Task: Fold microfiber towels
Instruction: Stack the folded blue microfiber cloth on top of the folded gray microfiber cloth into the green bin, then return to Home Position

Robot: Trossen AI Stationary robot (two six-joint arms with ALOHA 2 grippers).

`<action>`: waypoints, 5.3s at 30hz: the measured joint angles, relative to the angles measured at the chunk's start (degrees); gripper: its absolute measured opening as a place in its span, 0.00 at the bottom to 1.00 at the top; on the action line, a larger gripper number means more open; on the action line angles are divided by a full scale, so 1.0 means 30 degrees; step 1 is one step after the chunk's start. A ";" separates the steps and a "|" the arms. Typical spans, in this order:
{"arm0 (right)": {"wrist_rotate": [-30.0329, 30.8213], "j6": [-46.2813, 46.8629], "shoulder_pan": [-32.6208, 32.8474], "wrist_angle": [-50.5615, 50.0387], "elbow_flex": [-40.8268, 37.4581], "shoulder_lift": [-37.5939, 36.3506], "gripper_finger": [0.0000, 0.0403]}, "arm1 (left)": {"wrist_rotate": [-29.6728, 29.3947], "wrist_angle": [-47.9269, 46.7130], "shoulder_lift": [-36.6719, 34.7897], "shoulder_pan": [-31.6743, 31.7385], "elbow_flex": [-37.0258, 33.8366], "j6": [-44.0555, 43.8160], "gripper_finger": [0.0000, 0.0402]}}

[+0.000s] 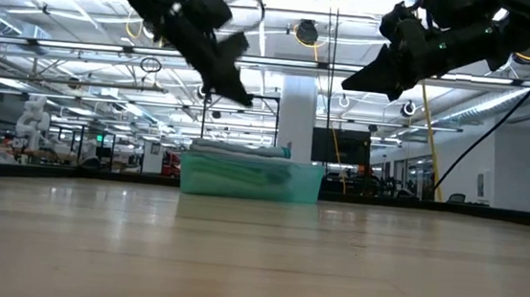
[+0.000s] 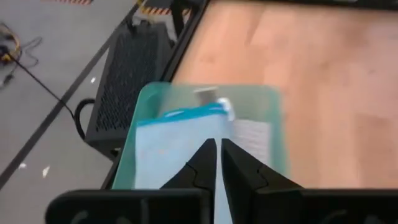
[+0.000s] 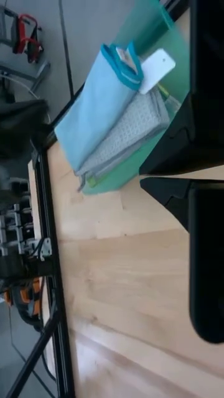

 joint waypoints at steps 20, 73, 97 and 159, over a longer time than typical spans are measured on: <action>0.0112 -0.1823 0.1980 -0.0024 -0.0069 -0.1072 0.02 | -0.2115 0.2513 -1.1222 -0.4652 -0.8411 -0.2669 0.06; 0.1417 -0.4229 0.3728 0.4664 -1.0477 -1.1865 0.02 | -0.4650 1.4573 -1.7224 -0.6673 -2.1535 -0.4057 0.06; 0.1481 -0.4344 0.3728 -0.0368 -1.0506 -1.7003 0.02 | -0.3127 1.5948 -1.7330 -0.6695 -2.2170 -0.3610 0.06; 0.0473 -0.2841 0.3721 -0.4022 -1.0506 -2.0254 0.00 | 0.0617 0.4282 -3.0855 -0.6695 -2.2148 -0.3549 0.06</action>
